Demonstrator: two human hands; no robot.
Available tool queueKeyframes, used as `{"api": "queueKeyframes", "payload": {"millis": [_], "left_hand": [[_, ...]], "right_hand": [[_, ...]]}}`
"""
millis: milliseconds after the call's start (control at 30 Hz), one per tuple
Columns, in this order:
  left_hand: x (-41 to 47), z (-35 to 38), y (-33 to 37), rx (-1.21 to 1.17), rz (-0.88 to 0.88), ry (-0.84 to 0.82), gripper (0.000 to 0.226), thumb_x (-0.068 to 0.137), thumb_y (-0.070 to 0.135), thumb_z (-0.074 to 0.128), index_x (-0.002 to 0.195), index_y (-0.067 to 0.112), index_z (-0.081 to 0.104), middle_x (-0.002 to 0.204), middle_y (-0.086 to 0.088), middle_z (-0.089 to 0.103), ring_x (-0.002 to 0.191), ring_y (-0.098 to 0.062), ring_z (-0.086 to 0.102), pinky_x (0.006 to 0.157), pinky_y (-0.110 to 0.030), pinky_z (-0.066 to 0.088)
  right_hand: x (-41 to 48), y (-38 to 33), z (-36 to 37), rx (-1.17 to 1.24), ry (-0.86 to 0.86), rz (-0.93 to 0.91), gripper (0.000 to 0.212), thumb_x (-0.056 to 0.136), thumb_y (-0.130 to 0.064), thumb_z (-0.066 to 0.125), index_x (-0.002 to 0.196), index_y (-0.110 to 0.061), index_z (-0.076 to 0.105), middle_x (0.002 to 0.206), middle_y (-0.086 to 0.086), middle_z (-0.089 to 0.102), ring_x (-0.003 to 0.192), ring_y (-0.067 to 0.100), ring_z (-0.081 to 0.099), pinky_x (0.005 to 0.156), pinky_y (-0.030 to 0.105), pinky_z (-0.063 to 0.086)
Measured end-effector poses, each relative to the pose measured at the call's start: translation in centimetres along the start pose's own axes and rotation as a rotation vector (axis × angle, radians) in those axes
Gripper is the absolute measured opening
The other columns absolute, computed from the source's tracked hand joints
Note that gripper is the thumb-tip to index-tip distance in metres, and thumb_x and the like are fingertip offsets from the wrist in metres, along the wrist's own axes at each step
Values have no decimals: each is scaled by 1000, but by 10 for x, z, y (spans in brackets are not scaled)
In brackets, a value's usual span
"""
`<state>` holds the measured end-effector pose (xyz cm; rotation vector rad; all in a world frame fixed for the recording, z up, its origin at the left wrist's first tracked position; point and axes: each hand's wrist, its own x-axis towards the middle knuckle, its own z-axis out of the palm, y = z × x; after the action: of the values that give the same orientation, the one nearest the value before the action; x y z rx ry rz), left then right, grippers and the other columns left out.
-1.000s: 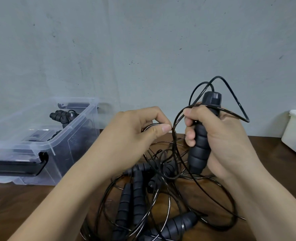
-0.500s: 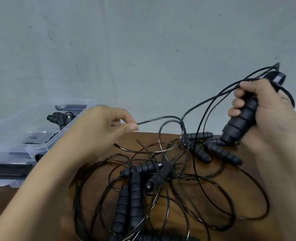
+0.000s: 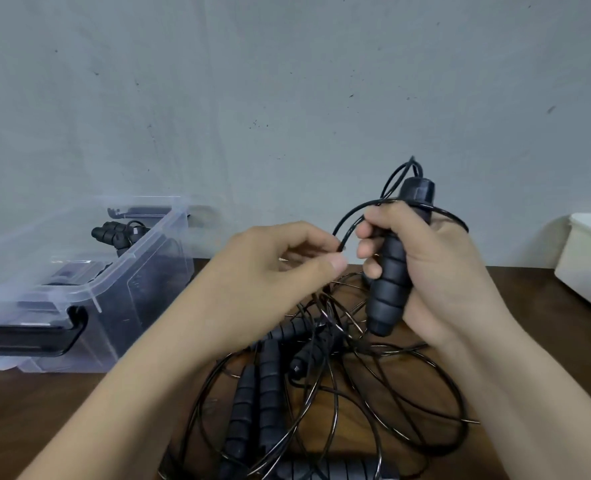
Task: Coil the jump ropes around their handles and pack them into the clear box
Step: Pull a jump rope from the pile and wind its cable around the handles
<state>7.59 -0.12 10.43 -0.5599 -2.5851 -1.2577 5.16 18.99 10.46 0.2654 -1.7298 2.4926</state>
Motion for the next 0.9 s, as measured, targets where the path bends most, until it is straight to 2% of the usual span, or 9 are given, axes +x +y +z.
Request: {"api": "queueKeyframes", "payload": {"millis": [100, 200, 267, 333, 467, 567, 700, 833, 900], "left_hand": [[0, 12, -1, 34, 16, 31, 36, 84, 34, 87, 113, 40, 66, 111, 23, 70, 104, 5, 65, 87, -14, 47], [-2, 25, -1, 106, 28, 163, 50, 76, 31, 93, 105, 42, 53, 109, 25, 56, 95, 3, 57, 75, -10, 40], [-2, 31, 1, 153, 86, 231, 45, 75, 33, 92, 101, 41, 57, 105, 24, 60, 100, -1, 57, 76, -10, 39], [-2, 34, 3, 66, 85, 246, 37, 78, 35, 90, 99, 38, 60, 98, 21, 69, 98, -6, 61, 78, -15, 44], [1, 38, 4, -61, 60, 215, 41, 81, 54, 84, 102, 32, 56, 79, 11, 72, 62, -17, 56, 61, -32, 48], [3, 36, -1, -6, 27, 128, 32, 88, 59, 76, 88, 29, 65, 61, 7, 61, 52, -7, 46, 55, -29, 39], [4, 29, -5, 104, -15, 21, 32, 93, 48, 76, 74, 24, 66, 58, 8, 46, 55, -6, 39, 56, -28, 33], [3, 20, -5, 170, -20, -33, 21, 89, 46, 80, 77, 29, 75, 83, 7, 53, 75, -10, 57, 73, -34, 50], [0, 17, -3, 210, -9, -68, 18, 90, 44, 80, 78, 31, 75, 90, 8, 53, 84, -8, 58, 76, -28, 50]], "right_hand": [[-1, -2, 2, 2, -8, 10, 40, 97, -10, 70, 58, -19, 74, 75, 7, 70, 58, 15, 57, 49, 26, 44], [-1, -5, 1, 23, -9, 24, 40, 97, -12, 69, 58, -20, 73, 75, 7, 69, 56, 15, 53, 49, 26, 43], [-2, -6, 1, 38, -16, 35, 39, 97, -12, 69, 59, -19, 73, 73, 7, 68, 54, 15, 52, 47, 25, 44], [-3, -7, 2, 49, -34, 52, 37, 97, -11, 68, 61, -16, 71, 72, 8, 66, 52, 16, 49, 44, 25, 44], [-3, -5, 3, 64, -83, 49, 38, 97, -9, 67, 60, -17, 71, 72, 8, 65, 54, 16, 51, 43, 24, 43], [-2, -5, 1, 68, -88, 57, 33, 97, -8, 67, 65, -15, 69, 72, 8, 64, 53, 15, 50, 43, 24, 43], [1, -6, -4, 36, -77, 44, 29, 97, -7, 68, 69, -15, 68, 74, 7, 63, 56, 15, 51, 45, 25, 43], [5, -9, -11, 26, -44, 10, 24, 97, -6, 67, 74, -15, 66, 74, 6, 63, 58, 12, 54, 47, 22, 43], [7, -10, -12, 18, -27, -8, 21, 97, -6, 66, 77, -14, 65, 73, 5, 63, 58, 11, 54, 47, 21, 43]]}}
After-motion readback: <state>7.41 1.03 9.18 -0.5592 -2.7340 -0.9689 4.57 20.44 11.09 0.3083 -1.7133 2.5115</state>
